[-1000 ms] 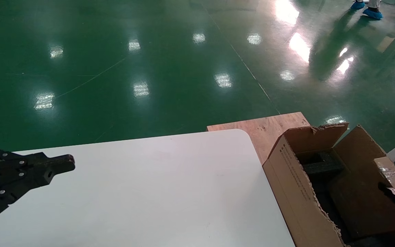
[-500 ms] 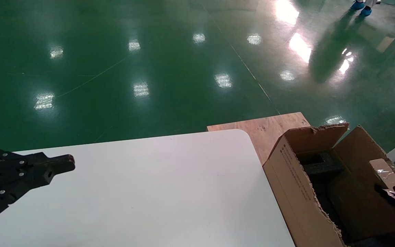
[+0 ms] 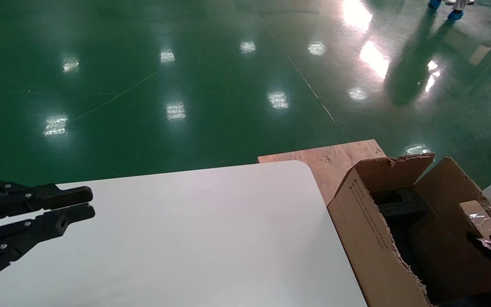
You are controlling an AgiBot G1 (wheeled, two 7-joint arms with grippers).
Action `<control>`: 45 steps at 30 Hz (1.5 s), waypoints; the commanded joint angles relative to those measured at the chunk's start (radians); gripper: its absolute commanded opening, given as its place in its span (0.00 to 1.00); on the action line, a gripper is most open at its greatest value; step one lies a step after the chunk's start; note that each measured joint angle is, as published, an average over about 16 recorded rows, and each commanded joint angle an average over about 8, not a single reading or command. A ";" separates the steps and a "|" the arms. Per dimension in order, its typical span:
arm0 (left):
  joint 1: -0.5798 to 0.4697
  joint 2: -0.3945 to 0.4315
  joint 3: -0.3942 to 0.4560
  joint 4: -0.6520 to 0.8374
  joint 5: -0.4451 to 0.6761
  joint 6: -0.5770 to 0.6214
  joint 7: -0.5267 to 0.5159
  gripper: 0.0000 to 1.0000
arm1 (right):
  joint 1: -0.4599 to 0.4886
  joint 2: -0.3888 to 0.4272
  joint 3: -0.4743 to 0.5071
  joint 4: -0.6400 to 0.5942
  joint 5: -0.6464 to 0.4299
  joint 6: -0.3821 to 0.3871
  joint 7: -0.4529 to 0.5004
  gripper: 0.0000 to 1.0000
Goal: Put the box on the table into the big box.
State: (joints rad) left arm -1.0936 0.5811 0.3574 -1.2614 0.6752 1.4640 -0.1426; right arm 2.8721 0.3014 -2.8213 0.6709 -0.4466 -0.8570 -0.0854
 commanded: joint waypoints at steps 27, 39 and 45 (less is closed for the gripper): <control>0.000 0.000 0.000 0.000 0.000 0.000 0.000 1.00 | -0.014 -0.042 0.017 -0.018 -0.007 0.001 -0.030 1.00; 0.000 0.000 0.000 0.000 0.000 0.000 0.000 1.00 | -0.013 -0.040 0.017 -0.015 -0.007 0.002 -0.030 1.00; 0.000 0.000 0.000 0.000 0.000 0.000 0.000 1.00 | -0.016 -0.041 0.020 -0.012 -0.005 0.001 -0.031 1.00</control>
State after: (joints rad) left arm -1.0934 0.5809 0.3575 -1.2612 0.6749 1.4637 -0.1424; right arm 2.8509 0.2550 -2.7945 0.6700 -0.4529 -0.8549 -0.1251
